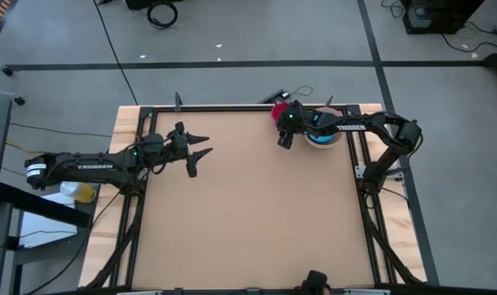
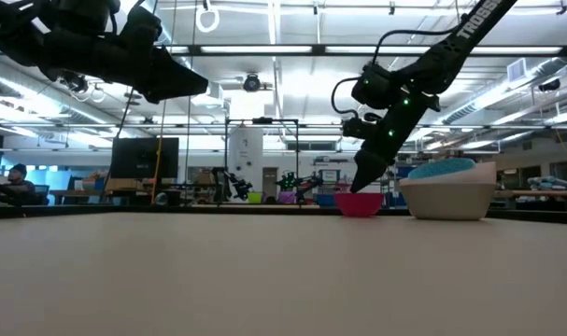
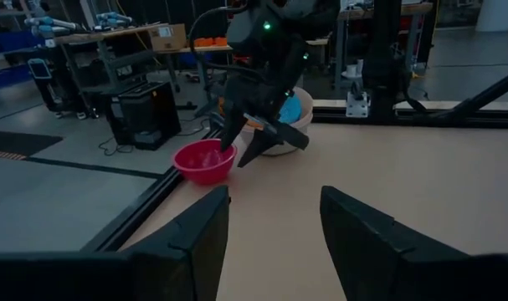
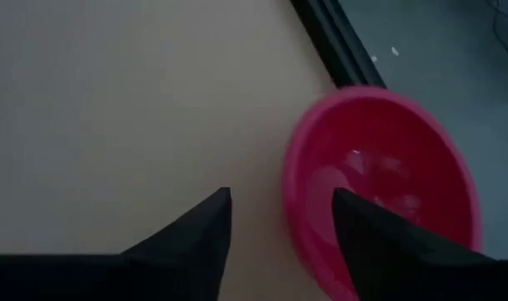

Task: Nest bowls inside each other
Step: Put the red bowl on top of the blue orange bowl

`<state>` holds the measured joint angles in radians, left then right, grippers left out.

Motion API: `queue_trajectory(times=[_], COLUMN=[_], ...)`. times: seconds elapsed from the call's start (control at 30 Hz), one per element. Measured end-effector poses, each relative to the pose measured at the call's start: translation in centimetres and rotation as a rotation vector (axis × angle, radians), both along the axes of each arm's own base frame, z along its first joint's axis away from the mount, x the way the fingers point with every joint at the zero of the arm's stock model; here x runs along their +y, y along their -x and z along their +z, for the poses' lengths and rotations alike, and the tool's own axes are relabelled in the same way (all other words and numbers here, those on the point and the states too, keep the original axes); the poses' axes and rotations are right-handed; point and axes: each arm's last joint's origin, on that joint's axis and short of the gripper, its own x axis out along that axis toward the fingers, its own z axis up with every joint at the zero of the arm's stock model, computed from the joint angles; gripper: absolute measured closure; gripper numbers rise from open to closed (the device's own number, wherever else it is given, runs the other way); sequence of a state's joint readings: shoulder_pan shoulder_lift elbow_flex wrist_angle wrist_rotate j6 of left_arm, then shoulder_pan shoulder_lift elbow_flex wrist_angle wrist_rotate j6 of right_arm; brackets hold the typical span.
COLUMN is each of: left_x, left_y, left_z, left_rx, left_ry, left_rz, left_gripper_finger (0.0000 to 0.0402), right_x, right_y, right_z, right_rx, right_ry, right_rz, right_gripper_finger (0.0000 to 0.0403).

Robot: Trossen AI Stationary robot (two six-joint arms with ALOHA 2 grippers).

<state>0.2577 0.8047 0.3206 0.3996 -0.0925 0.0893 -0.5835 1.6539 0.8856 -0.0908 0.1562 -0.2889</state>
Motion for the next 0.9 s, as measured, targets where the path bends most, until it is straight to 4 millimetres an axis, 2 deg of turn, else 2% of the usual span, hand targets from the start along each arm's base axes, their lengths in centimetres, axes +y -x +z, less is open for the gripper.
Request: queue_trajectory(times=[0.17,0.33,0.53,0.6,0.73,0.9], left_x=[0.0,-0.1,-0.1,-0.1,-0.1,-0.1], left_y=[0.0,0.0,0.0,0.0,0.0,0.0], left_z=[0.0,0.0,0.0,0.0,0.0,0.0], left_rx=[0.000,-0.001,-0.003,-0.005,-0.008,-0.009], left_ry=[0.000,0.007,0.008,0.012,0.022,0.024], left_rz=[0.000,-0.002,-0.003,-0.003,-0.002,-0.002], left_gripper_finger=[0.0210,0.0210,0.0210,0.0210,0.0210,0.0210], right_x=[-1.1,-1.3,-1.1,-0.8,0.2,2.1], right_y=[0.5,1.0,1.3,1.1,0.9,0.9], right_z=[-0.7,-1.2,-1.4,-1.2,-0.5,2.0], right_rx=[-0.016,0.003,0.027,0.022,0.015,-0.022], right_ry=[-0.055,-0.110,-0.149,-0.145,-0.143,-0.124], right_rz=[0.004,0.004,-0.035,-0.029,-0.001,0.046], right_gripper_finger=[0.0227,0.0268,0.0377,0.0384,0.0366,0.0387])
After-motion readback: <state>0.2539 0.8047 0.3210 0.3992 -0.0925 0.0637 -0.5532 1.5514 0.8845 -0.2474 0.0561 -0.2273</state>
